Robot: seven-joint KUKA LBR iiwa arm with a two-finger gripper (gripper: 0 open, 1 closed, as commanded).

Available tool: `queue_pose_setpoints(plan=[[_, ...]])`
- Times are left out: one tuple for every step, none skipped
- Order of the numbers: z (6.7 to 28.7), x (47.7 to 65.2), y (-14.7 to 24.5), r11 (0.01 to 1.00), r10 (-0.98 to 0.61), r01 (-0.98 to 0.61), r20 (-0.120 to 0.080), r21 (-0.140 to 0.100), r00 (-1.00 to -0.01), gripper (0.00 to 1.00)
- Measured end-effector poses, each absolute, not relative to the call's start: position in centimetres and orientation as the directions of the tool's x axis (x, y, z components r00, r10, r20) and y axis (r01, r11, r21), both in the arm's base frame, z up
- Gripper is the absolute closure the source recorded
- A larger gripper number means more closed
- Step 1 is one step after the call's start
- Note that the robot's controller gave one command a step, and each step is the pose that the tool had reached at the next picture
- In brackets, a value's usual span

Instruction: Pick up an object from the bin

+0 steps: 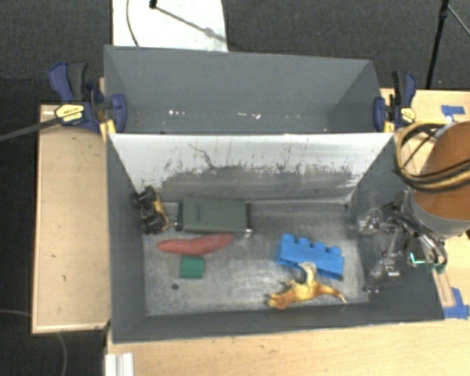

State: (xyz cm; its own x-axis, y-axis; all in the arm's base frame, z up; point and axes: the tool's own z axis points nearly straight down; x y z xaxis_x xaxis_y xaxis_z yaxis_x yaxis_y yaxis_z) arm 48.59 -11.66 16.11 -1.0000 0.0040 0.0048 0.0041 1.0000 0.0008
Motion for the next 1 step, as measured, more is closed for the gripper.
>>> queue_pose_setpoints(plan=[[16.46,48.79,-11.63,1.000,0.000,0.000,-0.003,-0.001,-1.000,0.00]])
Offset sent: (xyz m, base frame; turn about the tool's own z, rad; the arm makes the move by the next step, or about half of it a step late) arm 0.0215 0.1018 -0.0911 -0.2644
